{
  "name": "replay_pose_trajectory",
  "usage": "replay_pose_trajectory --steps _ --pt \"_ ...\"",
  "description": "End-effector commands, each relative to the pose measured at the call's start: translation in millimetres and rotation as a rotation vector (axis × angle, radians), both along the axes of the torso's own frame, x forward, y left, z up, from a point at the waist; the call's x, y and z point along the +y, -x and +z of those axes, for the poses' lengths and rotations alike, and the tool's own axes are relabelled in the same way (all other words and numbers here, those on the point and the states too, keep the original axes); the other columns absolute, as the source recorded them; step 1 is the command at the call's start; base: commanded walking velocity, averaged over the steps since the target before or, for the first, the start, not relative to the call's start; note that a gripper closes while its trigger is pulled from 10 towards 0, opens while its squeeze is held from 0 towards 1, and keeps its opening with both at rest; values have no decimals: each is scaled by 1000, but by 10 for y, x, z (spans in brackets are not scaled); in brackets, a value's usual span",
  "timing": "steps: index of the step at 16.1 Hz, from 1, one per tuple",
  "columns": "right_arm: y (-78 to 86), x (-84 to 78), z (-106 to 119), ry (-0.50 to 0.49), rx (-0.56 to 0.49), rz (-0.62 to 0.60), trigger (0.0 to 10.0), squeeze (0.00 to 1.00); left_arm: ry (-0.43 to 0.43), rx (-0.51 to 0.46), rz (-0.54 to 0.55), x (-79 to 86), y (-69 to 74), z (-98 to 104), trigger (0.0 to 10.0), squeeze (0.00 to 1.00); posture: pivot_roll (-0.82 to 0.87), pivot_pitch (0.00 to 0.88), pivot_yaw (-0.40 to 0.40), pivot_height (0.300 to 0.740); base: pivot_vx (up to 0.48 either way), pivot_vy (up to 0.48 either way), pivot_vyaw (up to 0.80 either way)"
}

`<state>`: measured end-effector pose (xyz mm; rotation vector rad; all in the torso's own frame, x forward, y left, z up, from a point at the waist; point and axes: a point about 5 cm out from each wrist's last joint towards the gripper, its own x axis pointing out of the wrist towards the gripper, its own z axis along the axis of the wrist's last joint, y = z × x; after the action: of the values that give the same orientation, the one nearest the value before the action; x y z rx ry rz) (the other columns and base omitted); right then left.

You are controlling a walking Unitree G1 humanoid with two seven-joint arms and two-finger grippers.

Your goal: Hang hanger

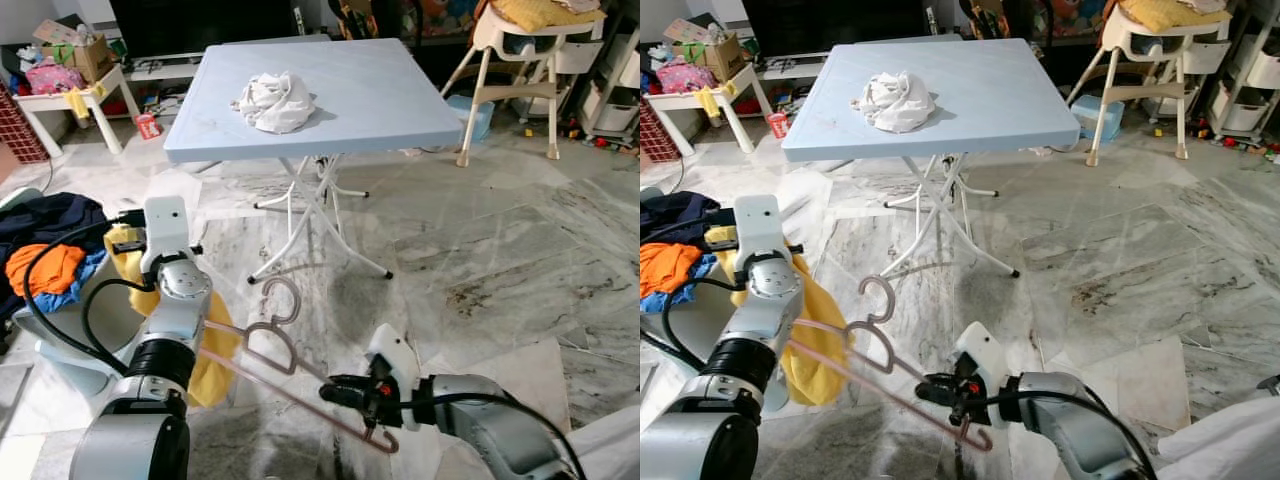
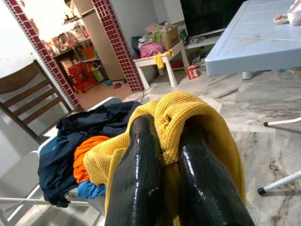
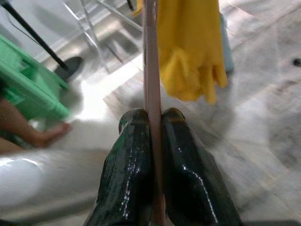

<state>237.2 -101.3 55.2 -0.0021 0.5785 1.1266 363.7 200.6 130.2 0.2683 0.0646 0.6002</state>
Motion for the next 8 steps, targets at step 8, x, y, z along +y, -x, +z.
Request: replay_pose_trajectory --steps 8 --pt "-346 -119 -49 97 -166 -312 10000 0 47 126 -208 -134 271 -526 10000 0 50 0 66 740 0 0 0"
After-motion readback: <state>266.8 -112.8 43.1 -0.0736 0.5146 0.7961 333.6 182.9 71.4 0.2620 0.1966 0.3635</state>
